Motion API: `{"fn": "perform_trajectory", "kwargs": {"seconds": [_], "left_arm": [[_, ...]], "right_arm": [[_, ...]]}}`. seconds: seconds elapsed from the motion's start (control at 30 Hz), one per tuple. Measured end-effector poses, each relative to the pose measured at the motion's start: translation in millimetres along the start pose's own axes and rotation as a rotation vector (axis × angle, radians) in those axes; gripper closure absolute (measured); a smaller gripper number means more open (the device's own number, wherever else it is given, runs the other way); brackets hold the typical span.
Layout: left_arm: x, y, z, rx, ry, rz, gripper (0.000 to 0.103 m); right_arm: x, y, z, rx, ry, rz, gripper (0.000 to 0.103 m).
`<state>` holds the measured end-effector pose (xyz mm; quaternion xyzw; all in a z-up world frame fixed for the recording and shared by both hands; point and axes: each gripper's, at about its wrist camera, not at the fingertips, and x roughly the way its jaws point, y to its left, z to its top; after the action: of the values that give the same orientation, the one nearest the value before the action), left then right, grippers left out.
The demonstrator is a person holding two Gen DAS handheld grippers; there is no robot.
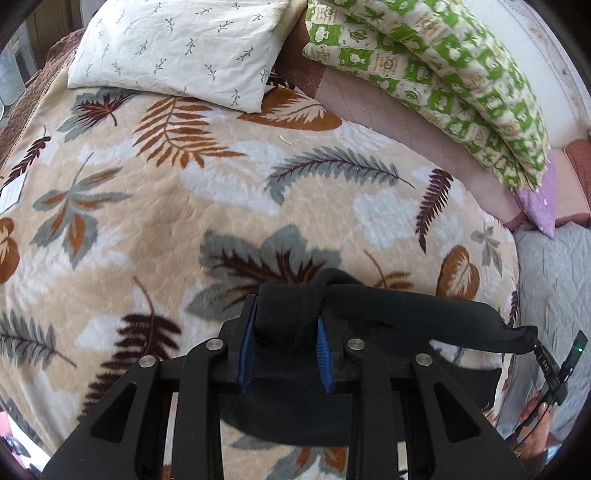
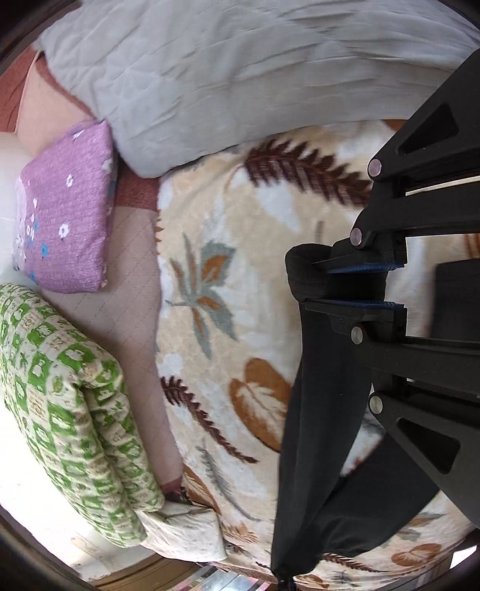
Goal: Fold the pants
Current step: 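Close the left gripper on the waistband while the right gripper pinches the hems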
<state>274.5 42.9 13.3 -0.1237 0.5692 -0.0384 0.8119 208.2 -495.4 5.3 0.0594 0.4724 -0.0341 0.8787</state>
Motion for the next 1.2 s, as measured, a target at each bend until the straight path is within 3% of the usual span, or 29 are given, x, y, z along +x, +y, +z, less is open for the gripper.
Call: {"fn": "perform_trajectory", "kwargs": {"seconds": [0.27, 0.43, 0.6, 0.87, 0.93, 1.03, 1.2], "left_arm": [[-15, 21, -62, 0.036, -0.021, -0.026, 0.078], [1, 40, -104, 0.059, 0.038, -0.021, 0.078], [20, 51, -127, 0.062, 0.086, 0.008, 0.077], [28, 45, -136, 0.078, 0.106, 0.037, 0.076], [24, 42, -139, 0.096, 0.11, 0.042, 0.07], [16, 43, -142, 0.117, 0.116, 0.031, 0.063], [-10, 47, -148, 0.171, 0.114, 0.0, 0.062]], "right_arm": [[-29, -4, -69, 0.037, -0.014, 0.079, 0.092], [-35, -10, -117, 0.082, 0.001, 0.128, 0.092], [-41, -18, -149, 0.151, -0.024, 0.161, 0.092], [-37, -11, -176, 0.124, 0.004, 0.072, 0.081], [-41, -14, -179, 0.127, 0.003, 0.068, 0.08], [-52, -19, -181, 0.138, -0.004, 0.067, 0.072], [-85, -26, -177, 0.166, -0.051, 0.074, 0.068]]}}
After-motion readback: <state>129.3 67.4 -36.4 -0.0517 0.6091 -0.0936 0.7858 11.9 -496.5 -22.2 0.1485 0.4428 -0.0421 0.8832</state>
